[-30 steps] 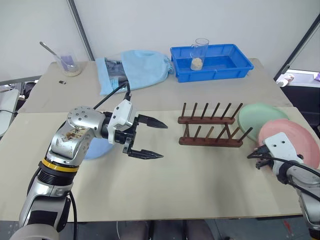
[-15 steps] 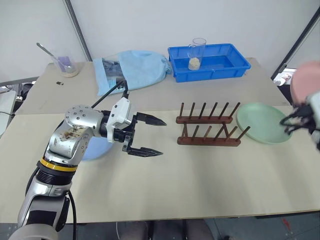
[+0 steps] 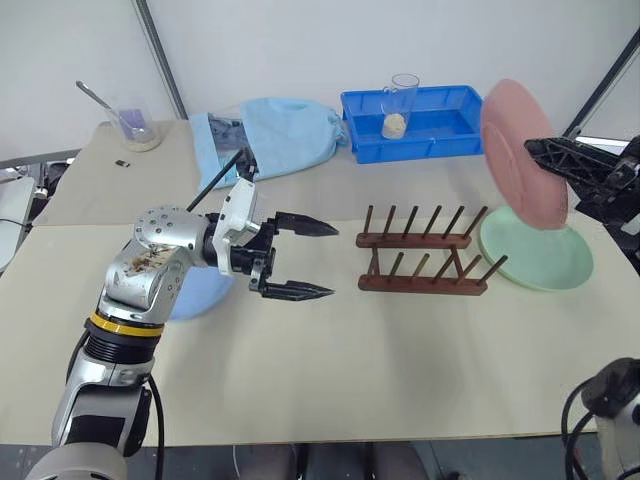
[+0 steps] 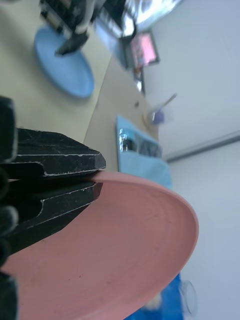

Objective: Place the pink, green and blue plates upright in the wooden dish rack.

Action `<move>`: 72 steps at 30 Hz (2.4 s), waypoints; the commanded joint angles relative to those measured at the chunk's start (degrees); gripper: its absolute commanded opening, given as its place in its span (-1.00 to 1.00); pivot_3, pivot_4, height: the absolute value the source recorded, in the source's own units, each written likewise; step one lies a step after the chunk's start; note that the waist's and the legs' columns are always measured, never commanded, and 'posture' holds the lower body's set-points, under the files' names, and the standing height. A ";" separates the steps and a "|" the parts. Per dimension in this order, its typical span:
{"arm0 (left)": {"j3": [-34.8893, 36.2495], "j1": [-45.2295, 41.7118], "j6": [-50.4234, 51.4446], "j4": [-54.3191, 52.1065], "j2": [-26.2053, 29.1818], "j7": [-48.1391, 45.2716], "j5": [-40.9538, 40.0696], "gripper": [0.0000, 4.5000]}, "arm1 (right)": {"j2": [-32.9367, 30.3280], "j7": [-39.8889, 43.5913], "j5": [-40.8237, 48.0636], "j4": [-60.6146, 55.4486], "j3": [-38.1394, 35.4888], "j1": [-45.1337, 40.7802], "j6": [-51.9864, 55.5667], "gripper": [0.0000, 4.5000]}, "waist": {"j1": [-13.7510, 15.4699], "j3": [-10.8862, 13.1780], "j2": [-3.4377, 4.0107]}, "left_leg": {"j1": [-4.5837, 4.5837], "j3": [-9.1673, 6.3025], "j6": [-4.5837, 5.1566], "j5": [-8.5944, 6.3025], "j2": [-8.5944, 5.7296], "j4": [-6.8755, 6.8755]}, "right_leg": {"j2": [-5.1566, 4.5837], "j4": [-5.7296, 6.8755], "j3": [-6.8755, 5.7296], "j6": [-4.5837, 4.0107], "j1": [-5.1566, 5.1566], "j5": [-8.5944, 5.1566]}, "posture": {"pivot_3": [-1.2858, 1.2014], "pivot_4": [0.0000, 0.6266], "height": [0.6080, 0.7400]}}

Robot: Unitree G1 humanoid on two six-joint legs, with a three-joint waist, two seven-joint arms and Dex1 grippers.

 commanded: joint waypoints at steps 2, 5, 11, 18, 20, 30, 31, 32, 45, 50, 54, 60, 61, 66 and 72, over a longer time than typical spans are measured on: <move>1.81 -0.63 0.88 -2.23 -0.06 1.02 -1.99 1.00 | 0.85 -4.78 6.90 3.27 -5.00 -2.13 2.82 -0.99 | -0.01 0.00 0.00 | 0.00 0.00 0.00 0.00 0.00 -0.01 | -0.01 0.00 0.01 0.00 0.01 0.00 | 0.03 -0.52 1.00; 1.58 -0.33 1.05 -2.74 -0.62 1.45 -2.09 1.00 | 2.35 -10.18 11.37 4.88 -7.05 -1.97 2.82 -0.99 | -0.03 0.00 0.00 | 0.01 0.01 -0.01 0.01 -0.01 0.00 | -0.03 0.01 0.01 0.00 0.01 0.00 | 0.03 -0.52 1.00; 1.77 -1.10 1.78 -2.61 -1.53 2.51 -2.75 1.00 | 4.18 -21.27 20.91 7.59 -12.03 -0.64 2.82 -0.99 | -0.02 0.00 0.01 | 0.00 0.01 -0.02 0.01 -0.02 0.00 | -0.04 0.02 0.02 0.00 0.01 0.00 | 0.03 -0.52 1.00; 0.98 -1.90 1.92 -2.24 -2.22 2.38 -3.02 1.00 | 4.53 -32.35 33.96 10.41 -14.03 4.24 0.27 -0.99 | -0.11 -0.01 0.01 | 0.01 0.02 -0.01 0.01 -0.02 0.00 | -0.04 0.03 0.04 0.00 0.02 0.00 | 0.03 -0.52 1.00; 0.95 -2.32 2.28 -2.10 -2.66 2.32 -3.35 1.00 | 3.97 -35.87 40.21 10.42 -11.93 7.36 -2.81 -0.99 | -0.10 0.00 0.01 | 0.01 0.02 -0.01 0.01 -0.01 0.00 | -0.02 0.03 0.03 0.00 0.03 0.00 | 0.03 -0.52 1.00; 0.99 -2.52 3.47 -2.14 -2.54 1.18 -3.44 1.00 | -4.26 -47.48 63.00 8.76 -1.37 17.52 -24.26 -0.99 | -0.86 0.00 0.01 | 0.04 0.04 0.04 0.01 0.00 0.01 | 0.02 0.02 0.03 0.01 0.08 0.00 | 0.03 -0.52 1.00; 1.06 -2.45 3.53 -2.20 -2.52 1.21 -3.42 1.00 | -4.98 -47.47 63.65 8.46 -0.80 17.71 -25.35 -0.99 | -0.94 0.00 0.01 | 0.04 0.05 0.05 0.01 0.00 0.01 | 0.02 0.02 0.02 0.01 0.08 0.00 | 0.03 -0.52 1.00; 1.09 -2.40 3.57 -2.25 -2.49 1.24 -3.41 1.00 | -5.46 -47.21 63.92 8.12 -0.31 17.94 -26.13 -0.99 | -0.98 0.00 0.01 | 0.04 0.05 0.06 0.01 0.00 0.01 | 0.03 0.02 0.02 0.01 0.08 0.00 | 0.03 -0.52 1.00; 0.75 -2.28 3.16 -2.23 -2.87 1.24 -3.08 1.00 | -3.76 -45.21 63.97 3.96 1.90 26.27 -31.62 -0.99 | -1.06 0.00 0.01 | 0.06 0.04 0.35 -0.16 0.01 0.03 | 0.06 0.00 0.00 0.01 0.12 0.00 | 0.03 -0.52 1.00; 0.74 -2.16 3.48 -2.28 -2.96 1.21 -3.34 1.00 | -4.21 -44.48 63.97 4.37 3.25 27.94 -33.01 -0.99 | -0.91 0.00 0.01 | 0.09 0.05 0.39 -0.18 0.01 0.03 | 0.06 -0.01 0.00 0.01 0.16 0.00 | 0.03 -0.52 1.00; 0.85 -1.87 3.51 -2.46 -2.79 1.29 -3.32 1.00 | -4.49 -44.02 63.97 3.75 3.38 25.11 -33.97 -0.99 | -0.97 0.00 0.01 | 0.10 0.05 0.39 -0.18 0.01 0.03 | 0.06 -0.01 0.00 0.01 0.16 0.00 | 0.03 -0.52 1.00; 0.83 -1.78 3.29 -2.26 -2.82 1.25 -3.17 1.00 | -3.80 -44.76 63.97 2.48 3.37 23.03 -34.49 -0.99 | -1.02 0.00 0.01 | 0.08 0.04 0.34 -0.15 0.01 0.02 | 0.07 -0.01 0.01 0.01 0.12 0.00 | 0.03 -0.52 1.00; 0.76 -1.82 3.21 -2.17 -2.88 1.21 -3.12 1.00 | -3.79 -44.83 63.97 2.33 3.28 23.82 -34.36 -0.99 | -0.98 0.00 0.01 | 0.08 0.04 0.34 -0.15 0.01 0.02 | 0.07 -0.01 0.01 0.01 0.12 0.00 | 0.03 -0.52 1.00; 0.60 -1.89 3.07 -2.15 -3.09 1.06 -3.09 1.00 | -3.61 -44.51 63.97 2.20 2.55 28.16 -34.46 -0.99 | -0.75 0.00 0.01 | 0.06 0.05 0.35 -0.16 0.01 0.03 | 0.06 -0.01 0.00 0.01 0.14 0.00 | 0.03 -0.52 1.00; 0.58 -1.78 3.54 -2.54 -2.92 0.67 -3.46 1.00 | -3.90 -43.75 63.97 1.99 4.04 30.28 -34.88 -0.99 | -0.91 0.00 0.01 | 0.08 0.05 0.39 -0.18 0.02 0.02 | 0.07 -0.01 0.02 0.01 0.13 0.00 | 0.03 -0.52 1.00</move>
